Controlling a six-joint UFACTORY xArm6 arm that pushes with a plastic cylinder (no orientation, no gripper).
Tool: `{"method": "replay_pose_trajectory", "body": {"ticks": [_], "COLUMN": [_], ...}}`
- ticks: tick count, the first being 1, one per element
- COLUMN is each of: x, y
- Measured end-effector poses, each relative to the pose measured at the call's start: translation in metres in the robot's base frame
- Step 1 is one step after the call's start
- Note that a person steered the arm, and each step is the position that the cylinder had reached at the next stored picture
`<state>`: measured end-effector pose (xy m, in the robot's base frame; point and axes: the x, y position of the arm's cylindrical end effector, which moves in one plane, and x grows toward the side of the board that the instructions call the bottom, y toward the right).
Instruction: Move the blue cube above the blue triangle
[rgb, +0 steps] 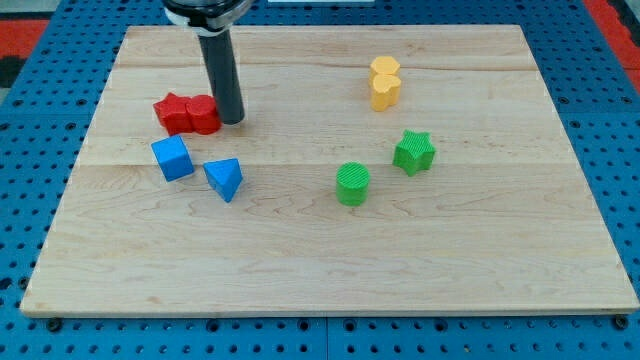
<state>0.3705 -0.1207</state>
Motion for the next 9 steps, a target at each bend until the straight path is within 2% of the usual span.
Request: {"method": "replay_pose_trajectory", "body": {"ticks": [2, 3, 5, 6, 7, 9], "x": [0.000, 0.022, 0.024, 0.045, 0.080, 0.093], "y": [-0.013, -0.016, -0.067, -0.076, -0.063, -0.033]}}
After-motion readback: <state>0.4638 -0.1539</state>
